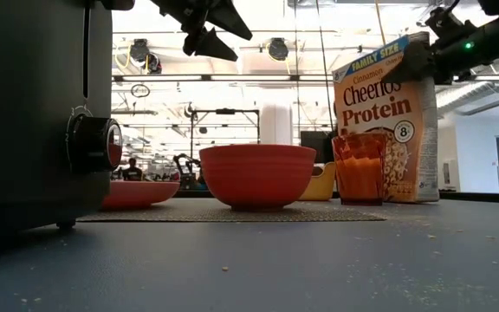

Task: Arrange a breakfast setting
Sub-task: Pour the cereal into the dark pink bowl, then put the bread on the pink plate

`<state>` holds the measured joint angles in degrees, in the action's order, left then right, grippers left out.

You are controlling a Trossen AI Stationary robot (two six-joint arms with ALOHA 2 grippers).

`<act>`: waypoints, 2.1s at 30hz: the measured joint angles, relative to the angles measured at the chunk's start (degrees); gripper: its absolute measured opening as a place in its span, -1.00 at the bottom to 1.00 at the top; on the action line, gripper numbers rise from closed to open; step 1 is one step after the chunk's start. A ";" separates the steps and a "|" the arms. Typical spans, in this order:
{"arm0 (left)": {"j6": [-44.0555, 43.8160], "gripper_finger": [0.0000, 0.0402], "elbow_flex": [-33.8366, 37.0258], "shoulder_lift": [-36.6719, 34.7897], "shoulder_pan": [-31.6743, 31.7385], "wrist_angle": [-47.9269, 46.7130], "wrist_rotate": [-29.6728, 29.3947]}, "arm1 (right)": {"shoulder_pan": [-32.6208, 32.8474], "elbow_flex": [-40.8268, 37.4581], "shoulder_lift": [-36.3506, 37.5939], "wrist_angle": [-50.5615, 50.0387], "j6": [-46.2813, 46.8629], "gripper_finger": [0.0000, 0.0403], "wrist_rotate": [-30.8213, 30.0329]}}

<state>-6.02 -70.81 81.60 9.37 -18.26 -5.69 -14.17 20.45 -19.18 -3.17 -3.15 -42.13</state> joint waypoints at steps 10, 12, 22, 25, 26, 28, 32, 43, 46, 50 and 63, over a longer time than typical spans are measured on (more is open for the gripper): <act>0.00 0.82 0.00 0.00 -0.02 0.00 0.00 | 0.00 0.00 0.00 10.82 -7.02 0.95 0.02; 0.00 0.82 0.00 0.00 0.00 0.00 0.00 | 0.00 0.00 0.00 12.86 -8.26 0.95 0.04; 0.00 0.82 0.00 0.00 -0.02 -0.02 0.00 | 0.02 0.00 0.00 21.30 -13.98 0.95 0.11; 0.00 0.82 0.00 0.00 -0.02 0.00 0.00 | 0.02 0.00 0.00 23.44 -14.28 0.95 0.13; 0.00 0.82 0.00 0.00 0.00 -0.01 0.00 | 0.02 0.00 0.00 24.09 -14.28 0.95 0.13; 0.00 0.82 0.00 0.00 -0.02 0.00 0.00 | 0.02 0.00 0.00 25.33 -14.28 0.95 0.17; 0.00 0.82 0.00 0.00 0.00 0.00 0.00 | 0.02 0.00 0.00 27.81 -14.28 0.95 0.19; -0.57 0.82 0.00 0.00 -0.02 0.13 0.00 | 0.02 0.02 0.00 36.73 -14.28 0.95 5.50; -0.74 0.82 0.00 0.00 -0.20 0.13 0.04 | 0.02 0.02 0.00 38.99 -14.04 0.95 11.48; -0.55 0.82 0.00 0.00 -0.72 0.31 0.04 | 0.04 0.04 0.00 40.23 -12.14 0.95 18.19; -9.72 0.82 -0.02 -5.52 -4.47 -5.23 0.00 | 0.04 0.04 -0.02 39.27 -0.45 0.95 41.57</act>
<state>-15.74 -70.83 76.08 4.89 -23.49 -5.69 -14.13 20.49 -19.20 36.10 -3.60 -0.56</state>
